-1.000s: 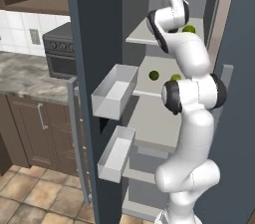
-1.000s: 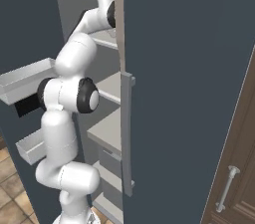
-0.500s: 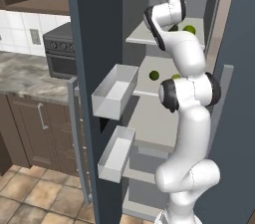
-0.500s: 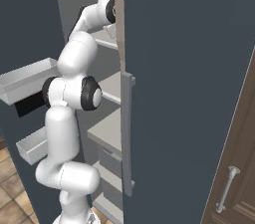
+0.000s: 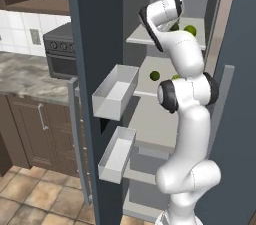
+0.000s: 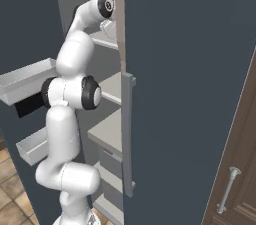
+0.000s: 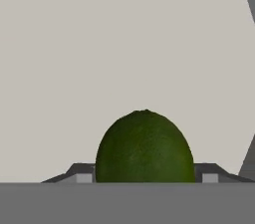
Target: Take the limes from the highest rack and move them to the second highest rack where the broccoli and lime are located, to maximize freezer space. Close the freezer door after rearranging.
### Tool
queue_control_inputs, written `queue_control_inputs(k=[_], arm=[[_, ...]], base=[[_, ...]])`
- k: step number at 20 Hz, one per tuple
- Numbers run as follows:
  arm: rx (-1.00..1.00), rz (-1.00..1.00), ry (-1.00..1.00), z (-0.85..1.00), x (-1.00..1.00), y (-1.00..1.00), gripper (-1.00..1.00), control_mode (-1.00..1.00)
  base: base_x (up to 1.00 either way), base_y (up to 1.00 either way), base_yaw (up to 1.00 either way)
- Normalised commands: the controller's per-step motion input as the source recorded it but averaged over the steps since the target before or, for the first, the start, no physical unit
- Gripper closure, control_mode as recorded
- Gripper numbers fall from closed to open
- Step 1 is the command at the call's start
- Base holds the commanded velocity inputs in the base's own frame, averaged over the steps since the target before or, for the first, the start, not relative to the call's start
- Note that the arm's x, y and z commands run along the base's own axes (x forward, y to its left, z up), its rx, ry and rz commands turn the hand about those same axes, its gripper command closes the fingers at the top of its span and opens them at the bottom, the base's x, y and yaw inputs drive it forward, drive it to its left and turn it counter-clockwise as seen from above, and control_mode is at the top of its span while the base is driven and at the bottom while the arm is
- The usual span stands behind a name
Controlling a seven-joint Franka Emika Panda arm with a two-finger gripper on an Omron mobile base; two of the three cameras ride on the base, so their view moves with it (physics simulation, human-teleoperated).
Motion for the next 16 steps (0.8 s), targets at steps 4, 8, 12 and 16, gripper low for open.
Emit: queue_control_inputs(k=[4, 8, 12, 16], arm=[[-0.02, 0.00, -0.20, -0.25, -0.93, 0.14, 1.00, -1.00], [-0.01, 0.00, -0.30, -0.38, -1.00, 0.17, 1.00, -1.00], [-0.05, 0.00, -0.42, -0.56, -1.00, 0.25, 1.00, -1.00], [0.00, 0.00, -0.26, -0.41, -1.00, 0.19, 1.00, -1.00]], base=[[0.00, 0.00, 0.00], [0.00, 0.00, 0.00], [0.00, 0.00, 0.00], [0.00, 0.00, 0.00]])
